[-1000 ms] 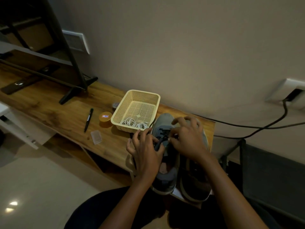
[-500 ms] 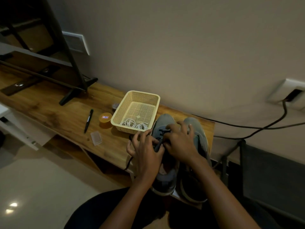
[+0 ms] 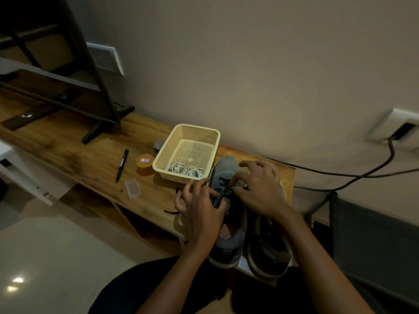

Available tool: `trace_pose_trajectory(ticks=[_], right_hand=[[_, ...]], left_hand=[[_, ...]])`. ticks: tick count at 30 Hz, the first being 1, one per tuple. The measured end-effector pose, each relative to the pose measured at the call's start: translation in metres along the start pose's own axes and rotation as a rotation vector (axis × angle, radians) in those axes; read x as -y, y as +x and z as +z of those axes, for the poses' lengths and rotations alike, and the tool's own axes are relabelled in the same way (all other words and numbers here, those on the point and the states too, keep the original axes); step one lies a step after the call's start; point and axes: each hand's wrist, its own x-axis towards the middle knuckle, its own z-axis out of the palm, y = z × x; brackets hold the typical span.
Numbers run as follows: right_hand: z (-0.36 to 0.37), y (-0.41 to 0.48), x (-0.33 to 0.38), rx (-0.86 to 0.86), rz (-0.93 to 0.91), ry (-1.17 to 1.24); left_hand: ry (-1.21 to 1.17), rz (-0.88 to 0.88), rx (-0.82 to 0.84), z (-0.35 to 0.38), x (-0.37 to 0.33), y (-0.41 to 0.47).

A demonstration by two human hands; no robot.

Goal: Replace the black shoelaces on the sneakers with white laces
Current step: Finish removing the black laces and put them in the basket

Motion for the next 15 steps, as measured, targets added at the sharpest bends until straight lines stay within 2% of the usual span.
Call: trace_pose_trajectory(ticks=[3, 5, 12, 15], right_hand=[[0.016, 0.002, 0.012, 0.093, -0.047, -0.106], [0.022, 0.002, 0.014, 0.088, -0.055, -0.136], [-0.005, -0.002, -0.005, -0.007, -0.085, -0.031], [-0.016, -0.005, -0.018, 0.055, -0.019, 0.006]], left_hand=[[0.006, 0.009, -0.009, 0.000, 0.000, 0.000], [0.006, 0.019, -0.012, -0.001, 0.000, -0.001], [0.054, 0.031, -0.018, -0.001, 0.002, 0.000], [0.043, 0.030, -0.016, 0.000, 0.001, 0.001]])
